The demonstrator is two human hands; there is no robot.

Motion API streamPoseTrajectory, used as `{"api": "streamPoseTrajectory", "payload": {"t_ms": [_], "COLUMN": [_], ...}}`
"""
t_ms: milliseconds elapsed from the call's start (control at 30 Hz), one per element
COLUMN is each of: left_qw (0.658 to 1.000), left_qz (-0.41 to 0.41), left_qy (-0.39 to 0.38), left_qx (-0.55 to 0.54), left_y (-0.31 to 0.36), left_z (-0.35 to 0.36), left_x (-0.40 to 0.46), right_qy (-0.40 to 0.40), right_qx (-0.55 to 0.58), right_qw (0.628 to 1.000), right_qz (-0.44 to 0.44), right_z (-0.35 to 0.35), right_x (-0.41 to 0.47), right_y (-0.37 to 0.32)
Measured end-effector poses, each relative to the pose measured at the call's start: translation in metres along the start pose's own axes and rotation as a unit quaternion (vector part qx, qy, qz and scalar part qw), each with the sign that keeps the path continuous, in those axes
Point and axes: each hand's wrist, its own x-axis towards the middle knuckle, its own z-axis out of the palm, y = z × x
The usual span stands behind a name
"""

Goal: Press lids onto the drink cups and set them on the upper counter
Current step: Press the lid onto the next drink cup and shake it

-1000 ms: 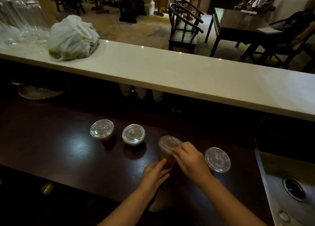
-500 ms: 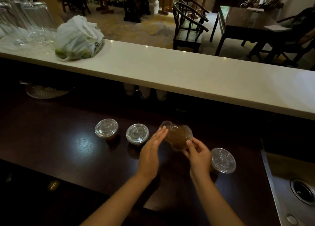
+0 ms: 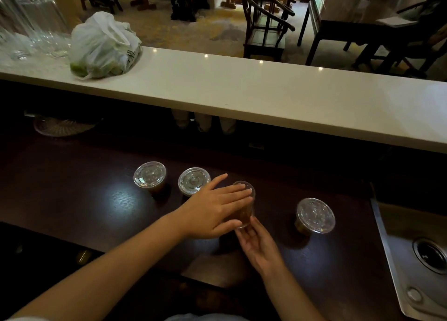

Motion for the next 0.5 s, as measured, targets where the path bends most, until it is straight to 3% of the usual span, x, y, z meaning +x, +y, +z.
{"api": "streamPoseTrajectory", "payload": {"t_ms": [200,367,433,500], "left_qw": [1.000,0.989,0.960,0.895], "left_qz": [0.000,-0.073,-0.148,-0.225], "left_qy": [0.012,0.109,0.171,0.224], "left_qx": [-0.001,-0.068,-0.165,-0.313], "left_y": [0.001,0.009,0.023,0.038], "left_z": [0.004,0.013,0.022,0.035], "left_x": [-0.002,-0.006,-0.008,-0.005], "right_qy": [-0.013,-0.010,0.004,0.016], "right_qx": [-0.010,-0.124,-0.217,-0.339], "right_qw": [1.000,0.987,0.960,0.901], "right_qz": [-0.011,-0.103,-0.179,-0.270], "right_z": [-0.005,0.001,0.009,0.016], "right_x": [0.006,0.016,0.018,0.019], "right_y": [-0.001,-0.030,-0.048,-0.066]}}
